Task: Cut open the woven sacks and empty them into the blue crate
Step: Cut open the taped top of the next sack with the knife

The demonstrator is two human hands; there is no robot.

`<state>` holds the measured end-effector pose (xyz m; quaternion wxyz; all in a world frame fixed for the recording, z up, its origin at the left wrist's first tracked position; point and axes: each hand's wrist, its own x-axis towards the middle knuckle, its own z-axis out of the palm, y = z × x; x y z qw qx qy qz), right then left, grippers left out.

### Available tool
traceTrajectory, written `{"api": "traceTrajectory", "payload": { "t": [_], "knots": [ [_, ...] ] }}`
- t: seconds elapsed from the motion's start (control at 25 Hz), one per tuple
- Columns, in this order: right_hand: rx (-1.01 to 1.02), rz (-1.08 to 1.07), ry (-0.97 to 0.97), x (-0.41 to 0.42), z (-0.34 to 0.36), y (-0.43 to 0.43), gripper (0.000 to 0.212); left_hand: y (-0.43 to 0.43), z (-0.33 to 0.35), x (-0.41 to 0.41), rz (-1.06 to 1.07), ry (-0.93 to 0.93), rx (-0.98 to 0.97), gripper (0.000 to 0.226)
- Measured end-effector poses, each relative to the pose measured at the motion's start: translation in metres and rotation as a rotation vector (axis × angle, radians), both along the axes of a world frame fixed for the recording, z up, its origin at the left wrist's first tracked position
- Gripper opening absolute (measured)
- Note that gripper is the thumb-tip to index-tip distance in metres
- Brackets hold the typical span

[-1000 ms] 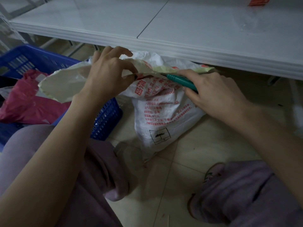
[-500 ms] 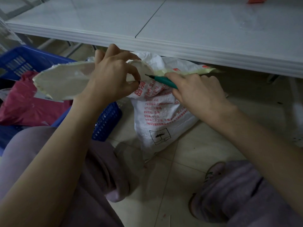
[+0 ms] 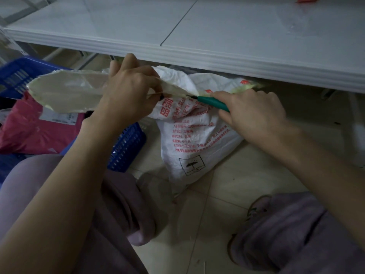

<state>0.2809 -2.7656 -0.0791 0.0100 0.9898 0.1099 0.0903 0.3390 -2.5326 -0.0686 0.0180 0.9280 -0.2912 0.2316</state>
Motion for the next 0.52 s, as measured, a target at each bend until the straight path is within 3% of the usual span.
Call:
{"api": "traceTrajectory", "payload": {
  "t": [0.2, 0.32, 0.52],
  "knots": [
    [0.067, 0.014, -0.035, -0.005, 0.001, 0.001, 0.039, -0.005, -0.002, 0.002, 0.025, 0.043, -0.035, 0.025],
    [0.093, 0.063, -0.064, -0.005, 0.006, 0.01, 0.037, -0.003, -0.001, 0.0, -0.003, 0.083, -0.037, 0.019],
    [0.008, 0.06, -0.046, 0.009, 0.001, 0.016, 0.037, 0.002, 0.002, -0.002, -0.026, 0.048, -0.018, 0.026]
  ]
}}
